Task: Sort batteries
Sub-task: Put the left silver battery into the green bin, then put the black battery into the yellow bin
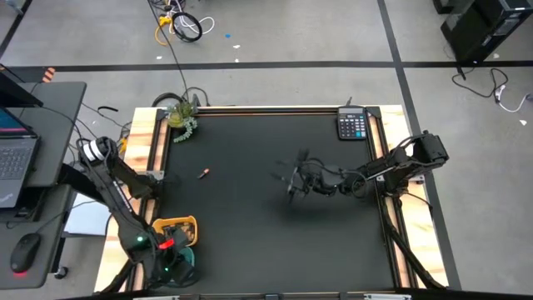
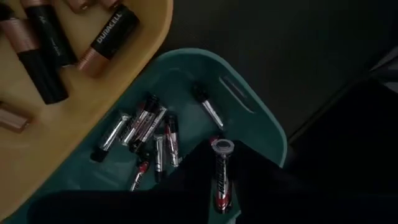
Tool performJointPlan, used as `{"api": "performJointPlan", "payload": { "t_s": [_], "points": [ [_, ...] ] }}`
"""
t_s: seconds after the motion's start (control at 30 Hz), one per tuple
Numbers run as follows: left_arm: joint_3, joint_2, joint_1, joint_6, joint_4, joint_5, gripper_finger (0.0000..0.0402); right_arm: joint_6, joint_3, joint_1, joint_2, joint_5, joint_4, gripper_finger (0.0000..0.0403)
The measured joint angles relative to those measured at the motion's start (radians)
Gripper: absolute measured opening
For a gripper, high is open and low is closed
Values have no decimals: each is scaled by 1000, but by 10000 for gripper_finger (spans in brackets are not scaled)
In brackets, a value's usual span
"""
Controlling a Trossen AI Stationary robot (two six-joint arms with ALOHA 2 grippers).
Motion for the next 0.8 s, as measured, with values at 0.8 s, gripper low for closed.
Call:
{"api": "performJointPlan", "payload": {
  "t_s": [0.8],
  "points": [
    [0, -58, 155, 249, -3, -65, 152, 324, 0, 74, -47, -93, -156, 199]
  ]
}}
